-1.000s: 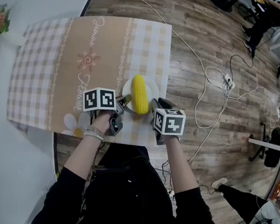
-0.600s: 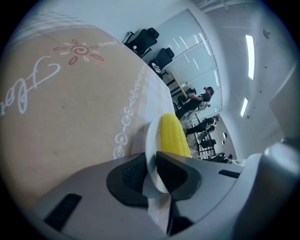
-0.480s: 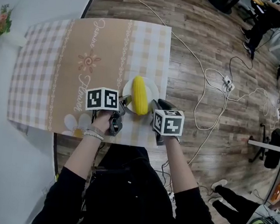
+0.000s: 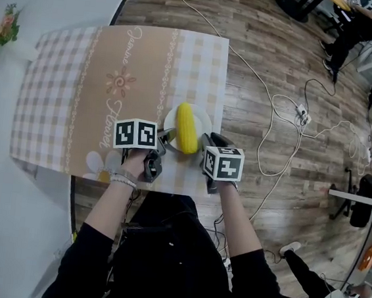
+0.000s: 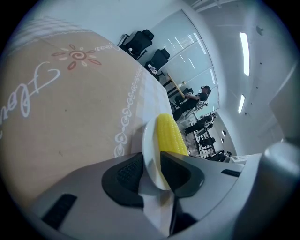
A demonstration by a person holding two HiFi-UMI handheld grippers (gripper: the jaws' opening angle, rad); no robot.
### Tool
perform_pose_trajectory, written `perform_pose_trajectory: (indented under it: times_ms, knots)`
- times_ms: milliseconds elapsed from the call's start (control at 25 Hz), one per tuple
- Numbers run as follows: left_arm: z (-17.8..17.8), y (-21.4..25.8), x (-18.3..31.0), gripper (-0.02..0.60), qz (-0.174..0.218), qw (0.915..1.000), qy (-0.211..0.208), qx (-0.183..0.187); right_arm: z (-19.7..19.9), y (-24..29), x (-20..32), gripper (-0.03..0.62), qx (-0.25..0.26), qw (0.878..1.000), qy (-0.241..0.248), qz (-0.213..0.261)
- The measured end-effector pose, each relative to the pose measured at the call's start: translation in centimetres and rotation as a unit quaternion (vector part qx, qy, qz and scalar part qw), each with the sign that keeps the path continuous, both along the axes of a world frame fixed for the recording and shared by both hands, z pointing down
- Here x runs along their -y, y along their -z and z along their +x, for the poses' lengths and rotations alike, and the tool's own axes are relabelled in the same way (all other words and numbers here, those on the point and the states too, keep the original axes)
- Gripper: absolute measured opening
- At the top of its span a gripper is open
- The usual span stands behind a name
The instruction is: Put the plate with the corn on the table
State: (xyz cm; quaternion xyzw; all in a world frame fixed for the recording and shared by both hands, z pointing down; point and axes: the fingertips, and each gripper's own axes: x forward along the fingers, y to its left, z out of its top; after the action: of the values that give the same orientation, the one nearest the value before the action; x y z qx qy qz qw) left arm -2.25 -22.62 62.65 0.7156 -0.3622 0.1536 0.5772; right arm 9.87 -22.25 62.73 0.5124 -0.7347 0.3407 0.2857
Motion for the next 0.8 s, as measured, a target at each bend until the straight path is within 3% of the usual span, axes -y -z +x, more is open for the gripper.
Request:
perform_pose_trajectory:
  times_ms: [640, 800]
  knots:
    - [-2.6, 0.2, -1.6, 0.120, 0.012, 0.9993, 0.035, -0.005, 0.4, 0.5, -0.3, 0.091, 0.015, 0.999, -0.018, 0.021]
    - [-3.6, 1.1, -2.3, 0.066, 0.025, 0.9988, 0.041, 0.000, 0.3, 1.1, -1.0, 0.061, 0.004, 0.999, -0.012, 0.029]
